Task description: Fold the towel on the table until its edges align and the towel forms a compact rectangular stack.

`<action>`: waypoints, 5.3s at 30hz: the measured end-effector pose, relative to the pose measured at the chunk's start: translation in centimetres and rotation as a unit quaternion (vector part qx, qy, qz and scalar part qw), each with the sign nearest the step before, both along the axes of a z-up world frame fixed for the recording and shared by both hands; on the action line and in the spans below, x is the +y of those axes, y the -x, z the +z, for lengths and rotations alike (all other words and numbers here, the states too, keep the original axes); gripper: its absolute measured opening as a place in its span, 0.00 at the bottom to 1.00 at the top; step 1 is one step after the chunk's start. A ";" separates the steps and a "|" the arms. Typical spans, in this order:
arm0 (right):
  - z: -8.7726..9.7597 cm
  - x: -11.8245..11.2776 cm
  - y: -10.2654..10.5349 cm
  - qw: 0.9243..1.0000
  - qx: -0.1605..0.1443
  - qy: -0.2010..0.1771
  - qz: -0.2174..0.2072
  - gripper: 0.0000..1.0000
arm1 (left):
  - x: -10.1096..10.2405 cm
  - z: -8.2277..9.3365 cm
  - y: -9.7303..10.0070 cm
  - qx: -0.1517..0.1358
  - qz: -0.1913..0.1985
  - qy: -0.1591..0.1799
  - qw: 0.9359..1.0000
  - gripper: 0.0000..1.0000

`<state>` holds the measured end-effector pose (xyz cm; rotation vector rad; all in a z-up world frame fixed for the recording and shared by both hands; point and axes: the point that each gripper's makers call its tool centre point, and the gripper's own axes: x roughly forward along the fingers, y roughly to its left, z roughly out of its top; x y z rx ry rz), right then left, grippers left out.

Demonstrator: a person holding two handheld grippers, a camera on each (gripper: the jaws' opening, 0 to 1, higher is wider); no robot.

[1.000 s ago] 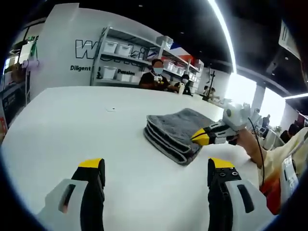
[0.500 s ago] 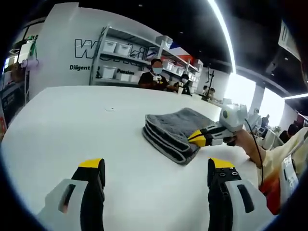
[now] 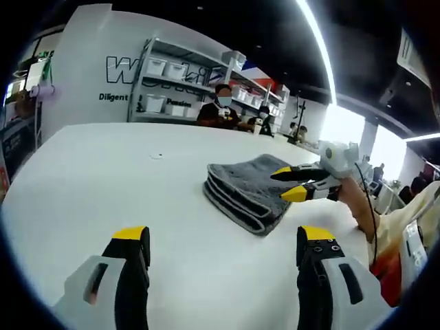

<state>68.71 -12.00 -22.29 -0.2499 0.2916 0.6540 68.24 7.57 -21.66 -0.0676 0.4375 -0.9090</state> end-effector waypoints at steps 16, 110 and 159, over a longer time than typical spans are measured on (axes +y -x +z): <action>2.8 -19.4 -0.2 0.960 -0.022 -0.092 -0.265 0.70 | 0.0 0.4 0.2 -0.002 -0.006 0.008 1.000 0.86; 4.5 -12.3 0.5 0.973 -0.077 -0.048 -0.210 0.04 | -0.2 0.6 0.6 -0.004 -0.010 0.013 1.000 0.86; 6.4 5.6 1.1 0.993 -0.076 -0.080 -0.045 0.03 | -0.4 1.0 1.1 -0.008 -0.017 0.022 1.000 0.86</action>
